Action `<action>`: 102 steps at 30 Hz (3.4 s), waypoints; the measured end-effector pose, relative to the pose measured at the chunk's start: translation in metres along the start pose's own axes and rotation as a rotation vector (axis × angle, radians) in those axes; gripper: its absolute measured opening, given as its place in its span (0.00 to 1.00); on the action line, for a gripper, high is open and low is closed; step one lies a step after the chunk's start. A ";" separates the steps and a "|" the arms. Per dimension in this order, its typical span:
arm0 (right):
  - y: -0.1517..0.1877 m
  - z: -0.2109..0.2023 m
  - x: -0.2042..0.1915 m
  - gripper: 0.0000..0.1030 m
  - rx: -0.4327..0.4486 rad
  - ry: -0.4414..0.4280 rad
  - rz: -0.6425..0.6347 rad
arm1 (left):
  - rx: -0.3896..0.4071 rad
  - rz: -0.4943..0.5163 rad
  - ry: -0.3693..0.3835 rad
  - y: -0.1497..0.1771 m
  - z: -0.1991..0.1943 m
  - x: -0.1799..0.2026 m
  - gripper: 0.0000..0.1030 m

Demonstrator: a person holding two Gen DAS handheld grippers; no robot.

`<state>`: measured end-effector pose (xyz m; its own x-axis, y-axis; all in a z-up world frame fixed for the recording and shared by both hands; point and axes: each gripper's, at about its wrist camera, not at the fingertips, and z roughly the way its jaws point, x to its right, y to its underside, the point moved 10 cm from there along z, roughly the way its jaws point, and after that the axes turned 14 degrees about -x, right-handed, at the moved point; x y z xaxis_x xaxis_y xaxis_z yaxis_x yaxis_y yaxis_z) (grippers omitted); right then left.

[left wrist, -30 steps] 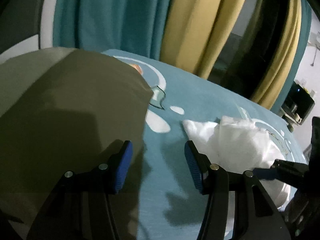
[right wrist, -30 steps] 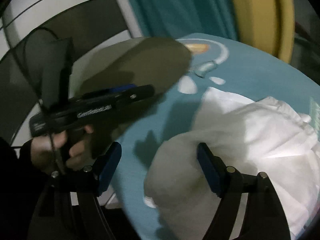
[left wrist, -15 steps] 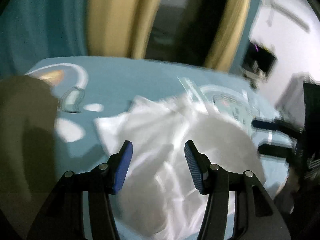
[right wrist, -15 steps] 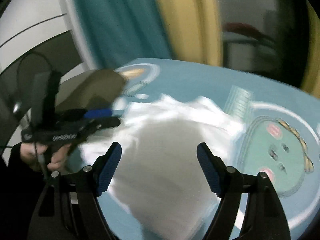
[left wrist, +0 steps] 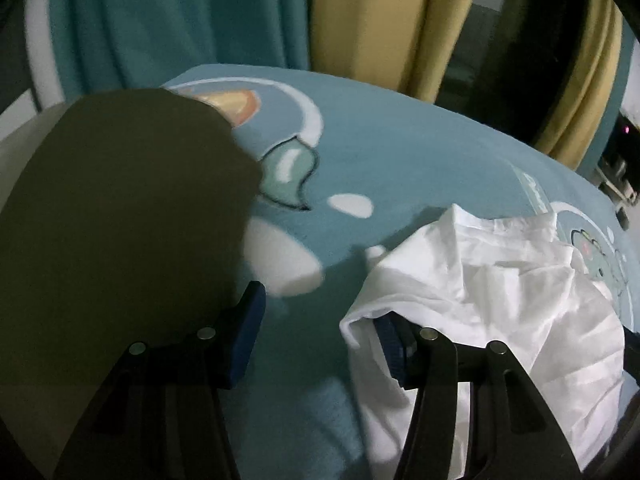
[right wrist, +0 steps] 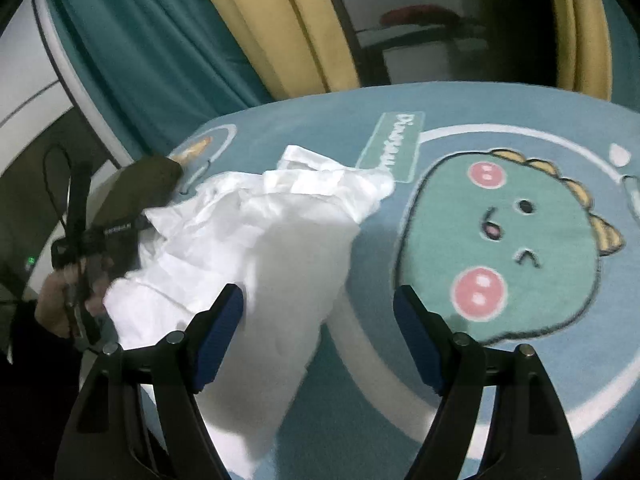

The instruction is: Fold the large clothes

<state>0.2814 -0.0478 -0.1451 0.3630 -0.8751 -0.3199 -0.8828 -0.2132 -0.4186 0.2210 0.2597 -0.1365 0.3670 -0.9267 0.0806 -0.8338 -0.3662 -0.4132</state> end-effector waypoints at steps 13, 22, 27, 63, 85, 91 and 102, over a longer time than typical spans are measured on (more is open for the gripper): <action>0.000 0.040 -0.017 0.76 -0.058 -0.167 0.077 | -0.086 0.295 0.073 0.013 0.013 0.062 0.55; -0.005 0.049 -0.024 0.76 -0.035 -0.120 0.058 | -0.010 0.141 -0.047 -0.057 0.023 0.025 0.57; -0.005 0.053 -0.025 0.76 -0.028 -0.095 0.043 | 0.024 0.068 0.043 -0.049 0.003 0.013 0.57; 0.092 -0.070 0.087 0.24 0.041 0.292 0.042 | -0.244 0.558 0.499 0.137 -0.013 0.285 0.29; 0.084 -0.106 0.115 0.67 0.132 0.162 0.108 | -0.286 0.235 0.729 0.085 0.007 0.261 0.79; 0.083 -0.059 0.113 0.54 0.036 0.166 0.080 | -0.365 0.401 0.793 0.101 0.009 0.330 0.86; 0.077 -0.067 0.113 0.57 0.049 0.084 0.103 | -0.286 0.620 0.490 0.115 0.016 0.340 0.82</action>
<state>0.2344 -0.1919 -0.1562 0.2436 -0.9250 -0.2916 -0.8976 -0.1011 -0.4292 0.2568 -0.0957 -0.1713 -0.3579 -0.8746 0.3271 -0.9219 0.2754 -0.2723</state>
